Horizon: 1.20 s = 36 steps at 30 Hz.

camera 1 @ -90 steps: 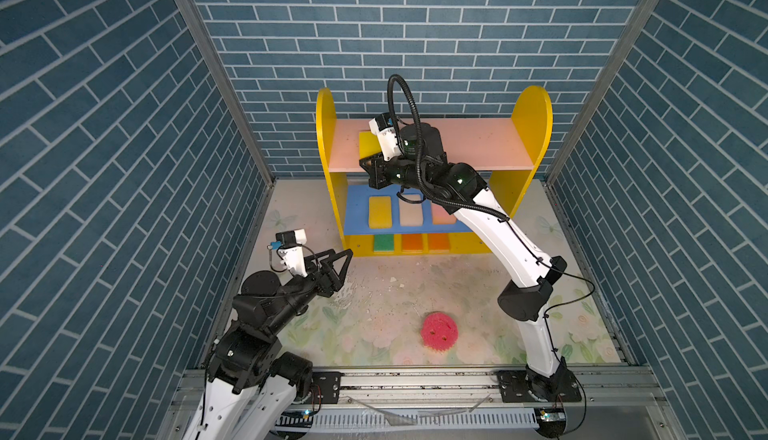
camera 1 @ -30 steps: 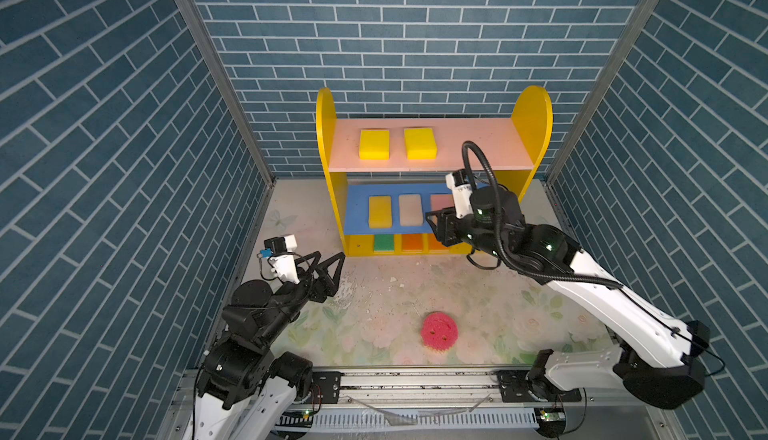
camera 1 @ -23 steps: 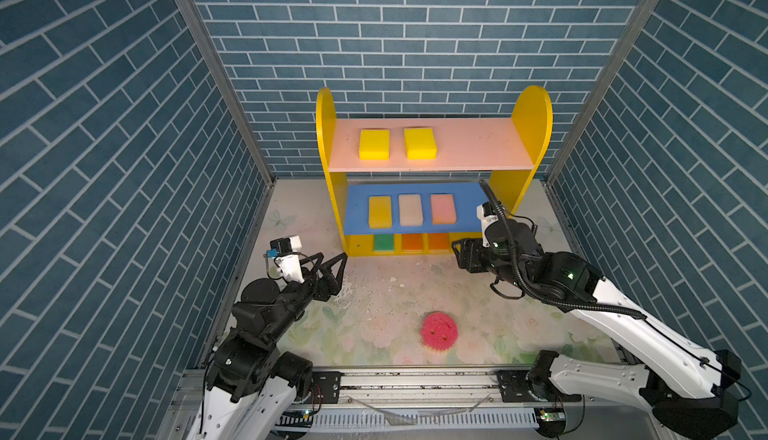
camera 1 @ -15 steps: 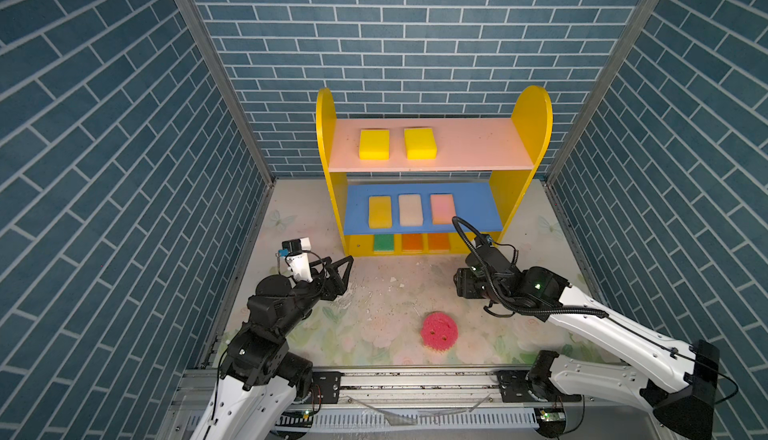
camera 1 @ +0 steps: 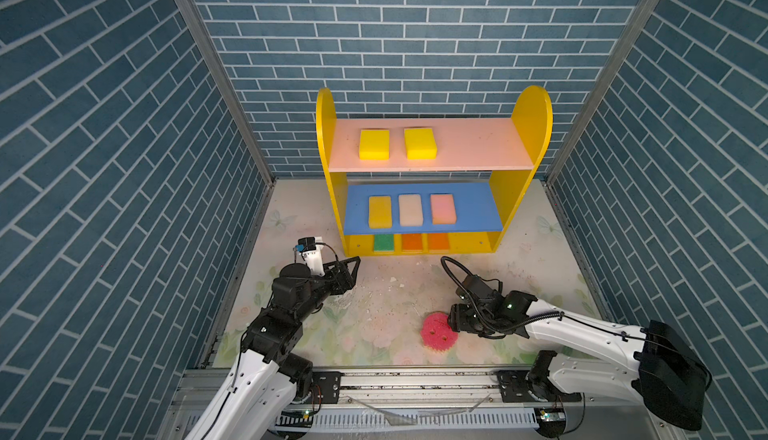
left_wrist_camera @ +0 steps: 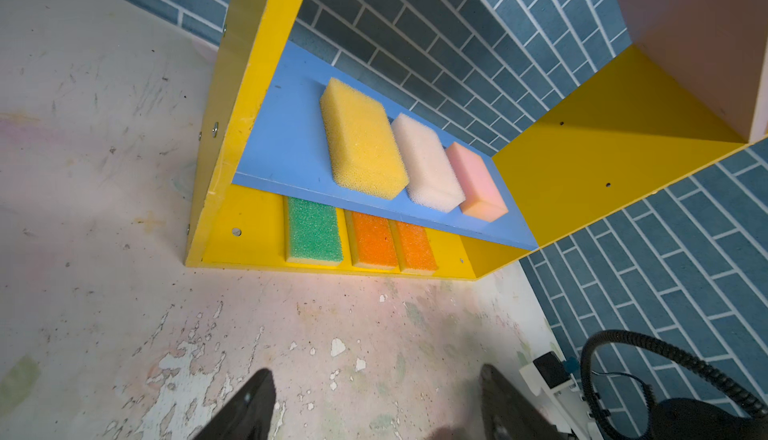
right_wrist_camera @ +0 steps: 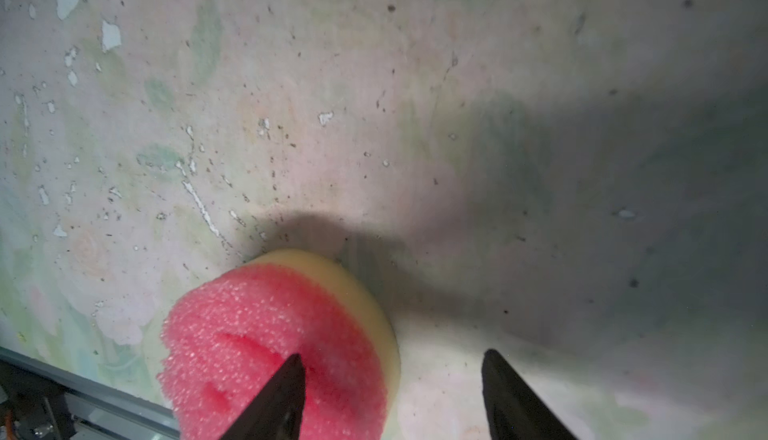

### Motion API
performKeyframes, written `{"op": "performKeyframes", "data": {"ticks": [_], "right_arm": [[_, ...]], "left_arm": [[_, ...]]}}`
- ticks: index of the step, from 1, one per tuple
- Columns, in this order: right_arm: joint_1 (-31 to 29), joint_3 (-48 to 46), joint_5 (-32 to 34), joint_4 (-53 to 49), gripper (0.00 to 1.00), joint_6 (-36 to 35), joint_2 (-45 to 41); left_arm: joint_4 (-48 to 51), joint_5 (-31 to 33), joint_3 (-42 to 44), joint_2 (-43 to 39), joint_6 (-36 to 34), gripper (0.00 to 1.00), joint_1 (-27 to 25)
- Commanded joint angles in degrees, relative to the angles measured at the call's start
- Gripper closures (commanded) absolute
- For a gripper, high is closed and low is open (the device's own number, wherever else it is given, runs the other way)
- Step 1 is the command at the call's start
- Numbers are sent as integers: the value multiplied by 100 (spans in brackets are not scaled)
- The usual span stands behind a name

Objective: Place and organize the cleaning sponges onto the shelf
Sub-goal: 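Grasp the pink round sponge with the right gripper, then lift the pink sponge toward the left gripper while the left gripper approaches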

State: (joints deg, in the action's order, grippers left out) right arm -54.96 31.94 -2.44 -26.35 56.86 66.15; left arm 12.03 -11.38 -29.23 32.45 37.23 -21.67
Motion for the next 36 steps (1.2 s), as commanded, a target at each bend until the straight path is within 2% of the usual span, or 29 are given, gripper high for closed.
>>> {"op": "performKeyframes", "data": {"ticks": [1,9,16,20,28,32,36], "right_arm": [[-26,-79,-222,797,33,291,339],[-23,449,-406,1116,48,13,1437],[-105,788,-552,2247,62,88,2003],[-156,1000,-564,2389,83,31,2235],[-166,1632,-460,1938,91,-416,2327],[-161,2002,-147,1725,94,-720,2216],[-155,2288,149,1716,98,-958,2058]], "left_arm": [[-311,111,69,153,74,22,-25],[-782,-159,57,860,85,23,-27],[-569,-25,5,714,-59,23,-23],[-331,80,27,563,-211,23,-27],[-456,-95,70,681,-208,22,-24],[-321,-278,74,801,-262,15,-29],[-360,-547,184,879,-231,13,-24]]}}
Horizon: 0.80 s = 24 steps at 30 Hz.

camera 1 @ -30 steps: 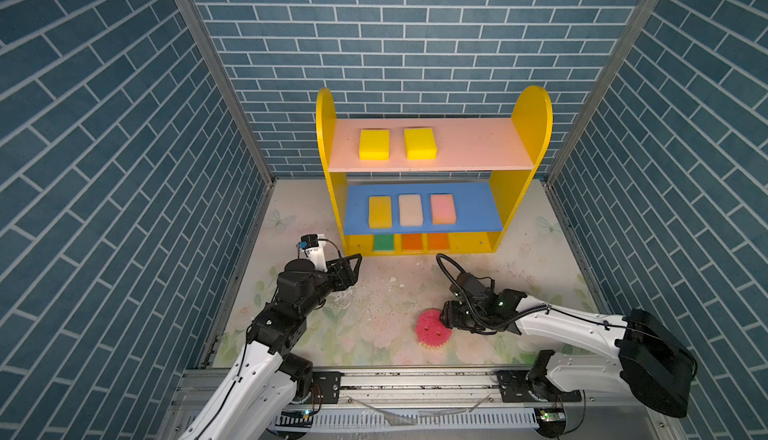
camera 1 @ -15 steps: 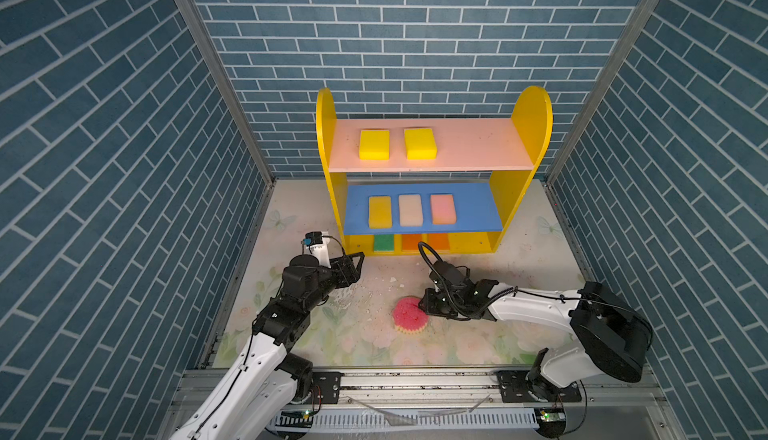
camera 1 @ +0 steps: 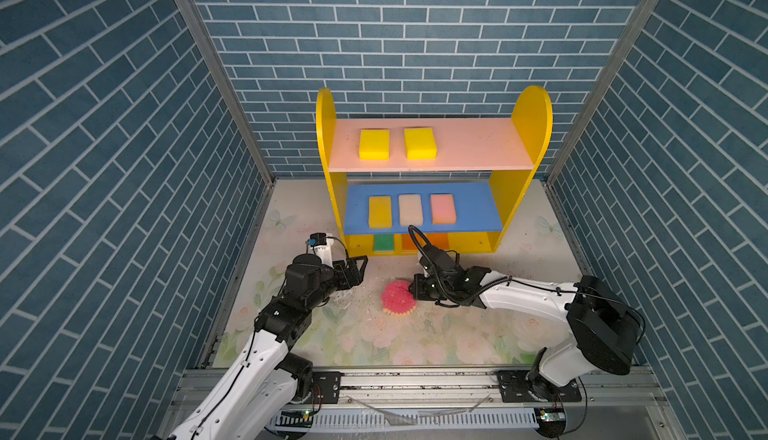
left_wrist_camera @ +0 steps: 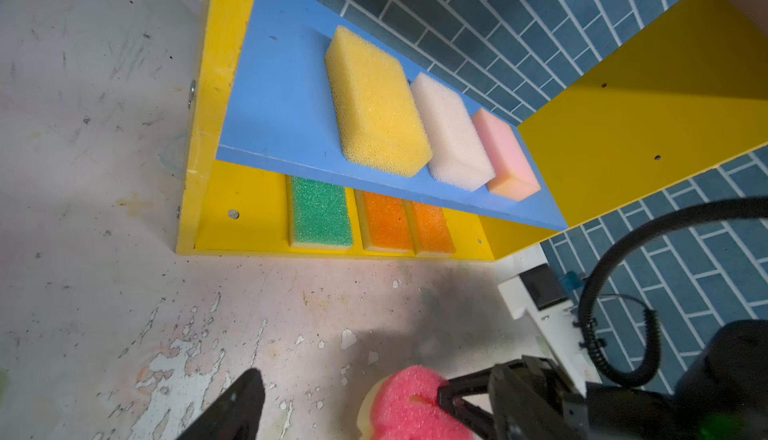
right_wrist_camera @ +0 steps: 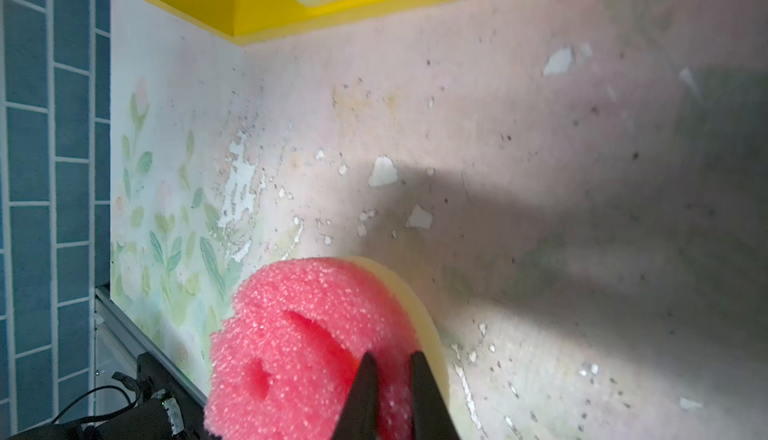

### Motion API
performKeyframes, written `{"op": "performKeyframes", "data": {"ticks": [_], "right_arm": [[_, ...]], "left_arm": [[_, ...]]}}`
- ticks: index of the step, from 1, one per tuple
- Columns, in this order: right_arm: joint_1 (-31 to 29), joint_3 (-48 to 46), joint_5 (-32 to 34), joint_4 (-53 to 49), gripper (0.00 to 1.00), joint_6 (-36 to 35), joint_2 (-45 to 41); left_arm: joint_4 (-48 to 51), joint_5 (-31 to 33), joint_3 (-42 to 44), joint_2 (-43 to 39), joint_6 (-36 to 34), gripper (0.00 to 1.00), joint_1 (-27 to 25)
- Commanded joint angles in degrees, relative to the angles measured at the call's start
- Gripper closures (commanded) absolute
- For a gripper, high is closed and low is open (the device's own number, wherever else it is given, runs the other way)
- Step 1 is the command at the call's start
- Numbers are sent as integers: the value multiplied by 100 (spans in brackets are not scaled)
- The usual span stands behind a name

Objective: Place and organize the cleaning sponges onto the shelf
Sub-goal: 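Lift the pink sponge toward the left gripper while the left gripper approaches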

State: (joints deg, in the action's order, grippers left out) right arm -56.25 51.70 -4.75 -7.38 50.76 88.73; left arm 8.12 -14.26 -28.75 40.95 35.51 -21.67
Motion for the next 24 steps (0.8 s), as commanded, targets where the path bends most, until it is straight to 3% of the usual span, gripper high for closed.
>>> {"op": "performKeyframes", "data": {"ticks": [1,9,15,24], "right_arm": [[-28,367,429,-147,98,-381,-236],[-29,669,441,105,100,-541,-221],[-27,900,223,554,100,-481,-22],[-26,1605,13,585,100,-787,327]], "left_arm": [[8,-341,167,35,-17,13,-25],[-557,-1291,484,-219,285,7,-29],[-693,-1554,632,-143,487,4,-28],[-1535,-1679,838,288,773,12,-24]]}}
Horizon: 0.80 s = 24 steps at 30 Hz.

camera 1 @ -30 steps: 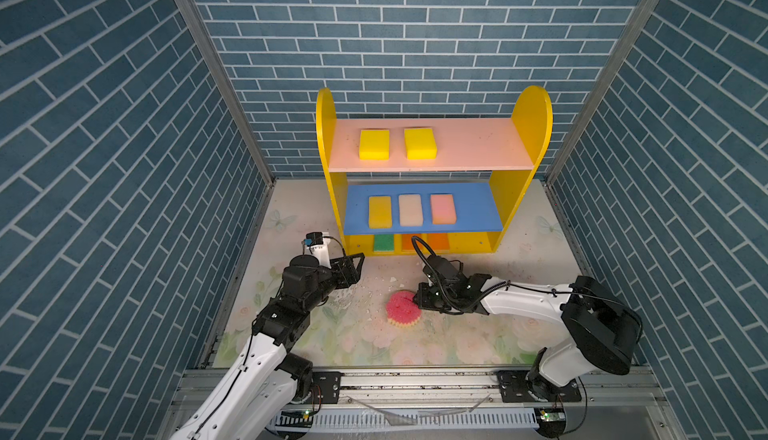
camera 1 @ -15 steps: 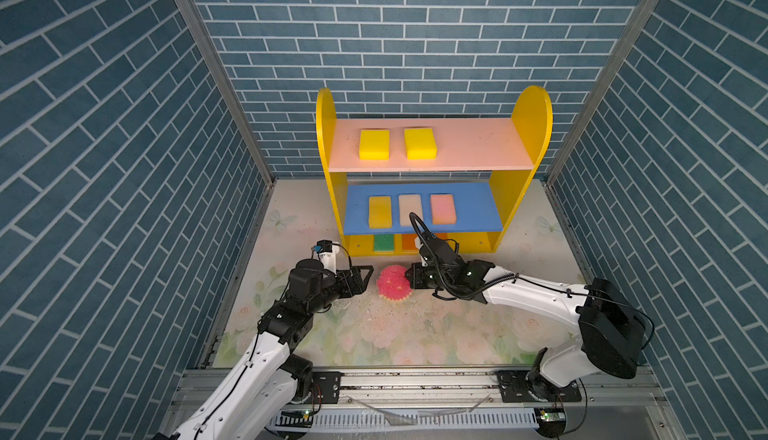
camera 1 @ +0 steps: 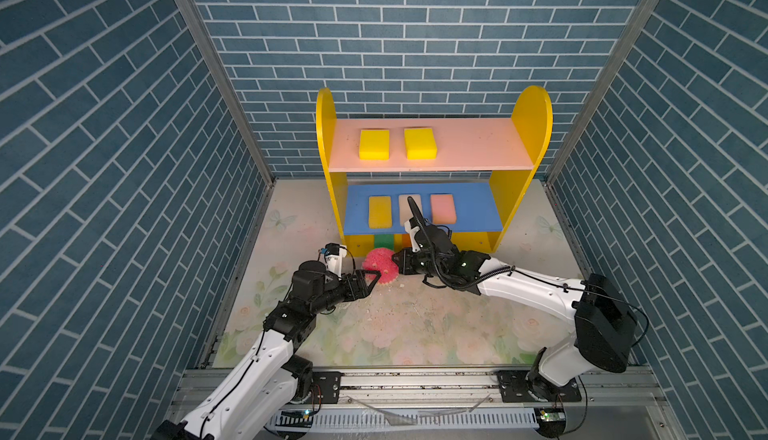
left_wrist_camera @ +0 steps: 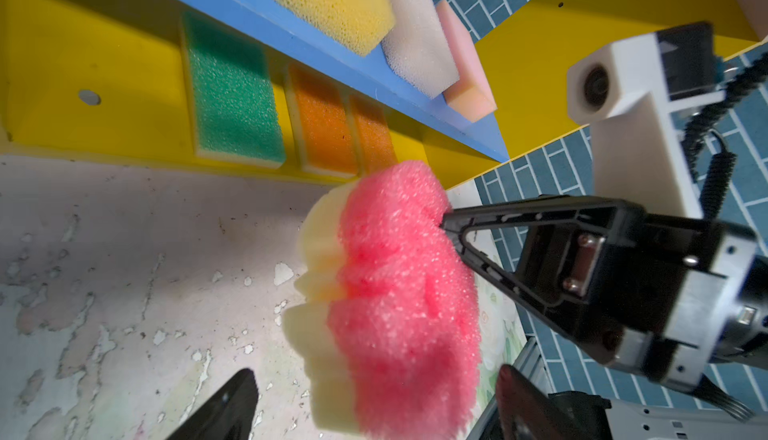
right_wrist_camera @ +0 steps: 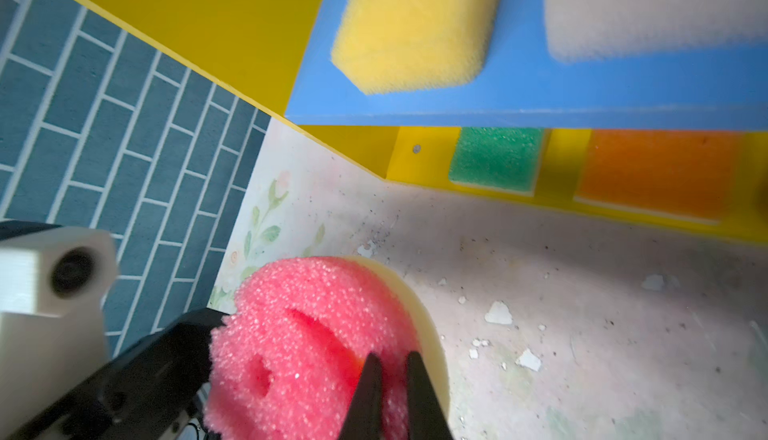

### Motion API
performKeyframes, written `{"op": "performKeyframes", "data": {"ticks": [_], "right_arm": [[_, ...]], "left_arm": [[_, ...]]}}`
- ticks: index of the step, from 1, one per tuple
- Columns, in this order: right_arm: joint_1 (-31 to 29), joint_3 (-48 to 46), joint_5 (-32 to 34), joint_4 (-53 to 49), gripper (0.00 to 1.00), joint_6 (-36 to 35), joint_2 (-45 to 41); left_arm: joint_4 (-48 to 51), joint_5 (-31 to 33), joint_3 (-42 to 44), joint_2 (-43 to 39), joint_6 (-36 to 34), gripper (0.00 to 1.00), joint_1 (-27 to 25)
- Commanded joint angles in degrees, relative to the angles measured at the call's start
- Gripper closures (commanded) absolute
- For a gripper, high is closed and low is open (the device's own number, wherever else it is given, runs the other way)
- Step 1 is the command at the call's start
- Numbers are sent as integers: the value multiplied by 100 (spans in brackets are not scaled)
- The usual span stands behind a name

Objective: Place and organize the cleaning sponges onto the shelf
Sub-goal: 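Lift the pink sponge toward the left gripper while the left gripper approaches, then close the left gripper on the pink sponge while the right gripper holds it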

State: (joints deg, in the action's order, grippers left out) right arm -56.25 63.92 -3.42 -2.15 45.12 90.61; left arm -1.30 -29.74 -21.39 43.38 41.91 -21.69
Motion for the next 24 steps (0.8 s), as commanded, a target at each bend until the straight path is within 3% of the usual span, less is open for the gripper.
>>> {"op": "performKeyframes", "data": {"ticks": [1,5,12,17,19,24], "right_arm": [[-29,451,-126,36,100,-200,196],[-31,419,-253,175,100,-118,190],[-53,177,-194,292,100,-83,-23],[-55,82,-29,290,100,-71,-192],[-44,59,27,249,99,-120,-272],[-22,43,149,-88,58,-267,-587]], "left_arm": [[-817,-93,157,65,256,13,-23],[-1759,-102,264,217,675,23,-22],[-1917,-166,85,373,695,42,-25],[-1909,-151,11,337,788,69,-23],[-1903,-168,-45,297,801,71,-27],[-1946,-188,-144,167,891,71,-24]]}}
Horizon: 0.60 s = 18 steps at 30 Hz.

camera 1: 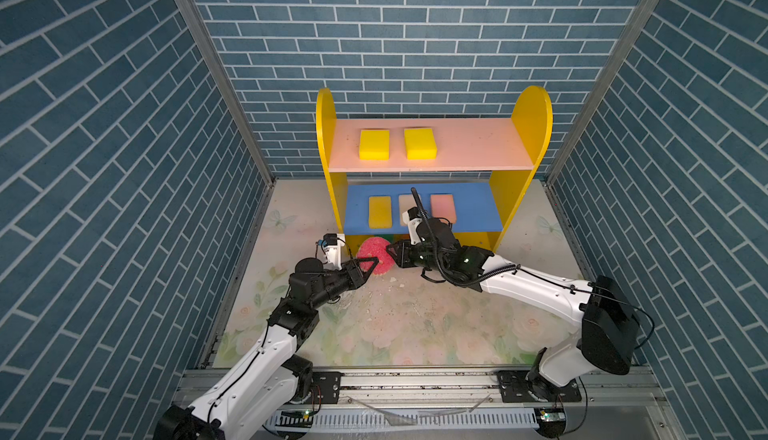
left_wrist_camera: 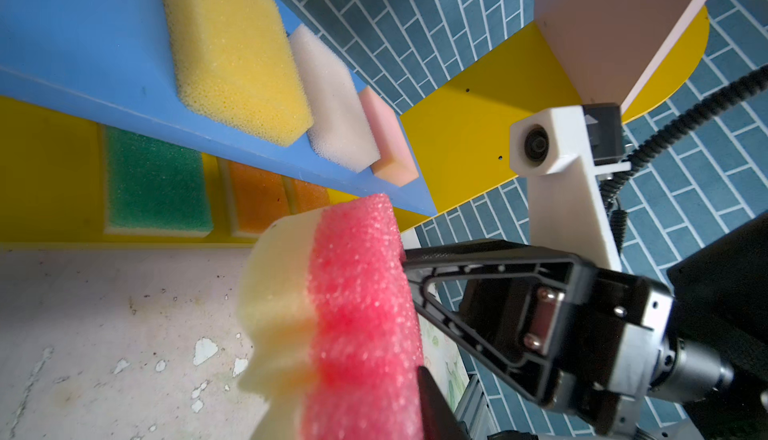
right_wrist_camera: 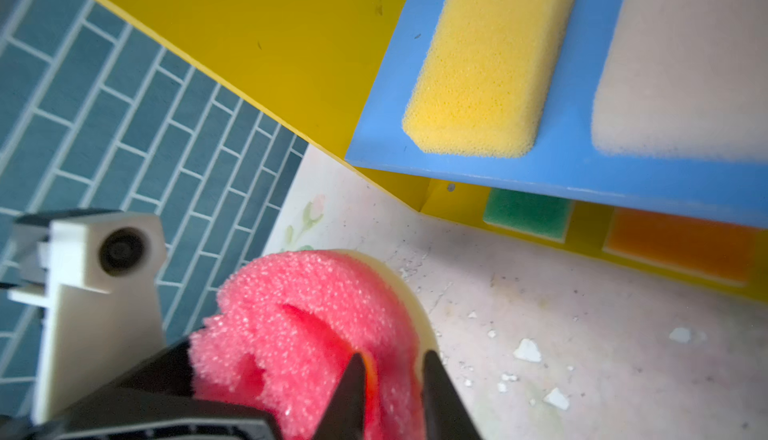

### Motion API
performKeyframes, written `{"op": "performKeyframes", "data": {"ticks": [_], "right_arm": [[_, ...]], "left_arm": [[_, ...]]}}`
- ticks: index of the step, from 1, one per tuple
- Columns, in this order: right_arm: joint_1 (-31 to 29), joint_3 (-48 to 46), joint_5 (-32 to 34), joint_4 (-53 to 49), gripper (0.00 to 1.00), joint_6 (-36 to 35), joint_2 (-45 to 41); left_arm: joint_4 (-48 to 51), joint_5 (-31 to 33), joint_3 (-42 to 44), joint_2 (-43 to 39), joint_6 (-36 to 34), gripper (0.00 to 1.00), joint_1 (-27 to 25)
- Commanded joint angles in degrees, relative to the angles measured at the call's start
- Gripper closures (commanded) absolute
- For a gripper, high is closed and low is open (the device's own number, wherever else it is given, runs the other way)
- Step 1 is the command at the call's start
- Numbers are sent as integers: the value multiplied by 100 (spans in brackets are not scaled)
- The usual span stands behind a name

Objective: Place and organize the cleaning sponges onto the shelf
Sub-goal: 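Close the left gripper on the pink sponge while the right gripper holds it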

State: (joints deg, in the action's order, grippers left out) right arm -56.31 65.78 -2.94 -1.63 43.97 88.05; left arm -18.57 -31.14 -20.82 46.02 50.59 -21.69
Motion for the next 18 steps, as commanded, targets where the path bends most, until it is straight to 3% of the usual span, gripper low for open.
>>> {"op": "performKeyframes", "data": {"ticks": [1,9,18], "right_arm": [[8,-149,112,-234,54,-184,-414],[289,-665,-343,273,43,45,-1117],[453,-808,-950,747,40,454,-997]], "left_arm": [[-264,-64,-208,-109,76,71,-23],[-977,-259,-242,-90,642,71,2],[-625,-125,-515,-297,430,70,4]]}}
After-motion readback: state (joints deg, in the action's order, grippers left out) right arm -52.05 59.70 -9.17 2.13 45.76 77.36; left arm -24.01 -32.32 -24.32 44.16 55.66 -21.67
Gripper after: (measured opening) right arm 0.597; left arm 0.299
